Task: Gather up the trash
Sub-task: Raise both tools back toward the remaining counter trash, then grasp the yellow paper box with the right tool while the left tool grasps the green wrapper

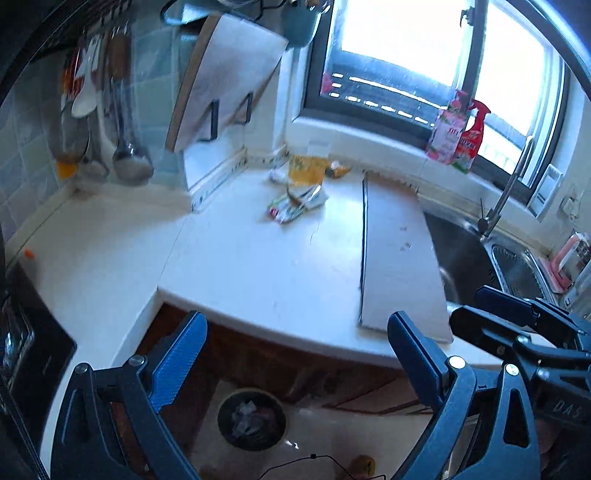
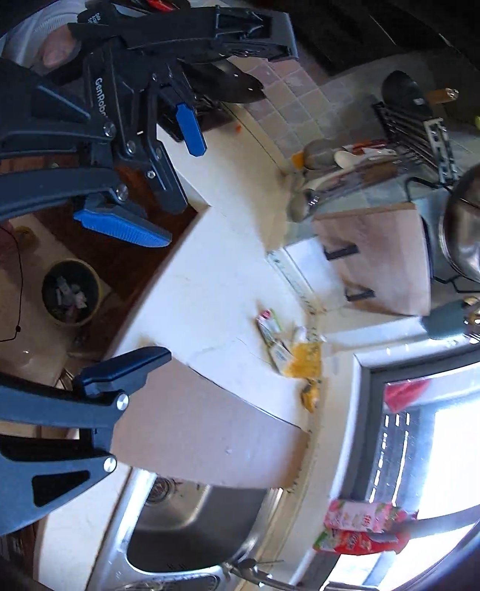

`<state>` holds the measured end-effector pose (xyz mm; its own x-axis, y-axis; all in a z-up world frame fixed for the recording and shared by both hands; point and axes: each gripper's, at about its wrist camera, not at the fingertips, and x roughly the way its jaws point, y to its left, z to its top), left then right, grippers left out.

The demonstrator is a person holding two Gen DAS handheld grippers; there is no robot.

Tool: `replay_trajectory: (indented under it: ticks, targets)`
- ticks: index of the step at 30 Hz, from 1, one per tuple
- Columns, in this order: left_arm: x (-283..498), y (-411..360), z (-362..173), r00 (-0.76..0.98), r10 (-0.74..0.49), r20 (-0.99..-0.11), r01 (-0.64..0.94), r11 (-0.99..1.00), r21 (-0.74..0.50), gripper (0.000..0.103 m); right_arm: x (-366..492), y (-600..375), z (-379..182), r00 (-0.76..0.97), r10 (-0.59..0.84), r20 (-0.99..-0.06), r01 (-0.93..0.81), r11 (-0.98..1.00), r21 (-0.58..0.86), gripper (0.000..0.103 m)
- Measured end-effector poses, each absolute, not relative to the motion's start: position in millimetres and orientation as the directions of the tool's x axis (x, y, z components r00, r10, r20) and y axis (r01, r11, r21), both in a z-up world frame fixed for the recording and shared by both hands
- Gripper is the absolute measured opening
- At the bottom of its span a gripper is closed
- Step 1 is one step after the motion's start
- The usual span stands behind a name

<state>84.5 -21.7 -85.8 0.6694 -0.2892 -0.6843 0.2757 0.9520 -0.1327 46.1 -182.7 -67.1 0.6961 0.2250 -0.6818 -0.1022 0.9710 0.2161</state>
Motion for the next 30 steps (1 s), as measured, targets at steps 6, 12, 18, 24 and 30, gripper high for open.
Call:
replay_trajectory:
  ticks: [6,12,18,24,30]
  targets:
    - [113,-38,-51,0.700,-0.320,-0.638,0.313,0.941,-0.128,0.102,66,-216,-35,0.728,0.165,-0.666,-0.023,0.976,0.218,0.057]
    - [151,-52,-39,0.687,-0.352,-0.636,0.364,0.924,-0.118,0.102,99,-239,-7,0.727,0.158,-0.669,0.025,0.966,0.256,0.057]
    - [196,-62,-50,0.644,-0.373,-0.667,0.406,0.906,-0.115,0.102,145,-264,4,0.708,0.165,-0.686,0.091,0.942,0.321,0.057]
    - [256,-70,-79,0.588,-0.365,-0.722,0.409,0.904,-0.124,0.102,208,-288,-14,0.653,0.246,-0.716,0.126,0.897,0.424,0.057]
    - [320,-80,-116,0.527,-0.365,-0.767,0.405,0.902,-0.151,0.102,284,-298,-73,0.541,0.375,-0.753,0.161,0.833,0.530,0.057]
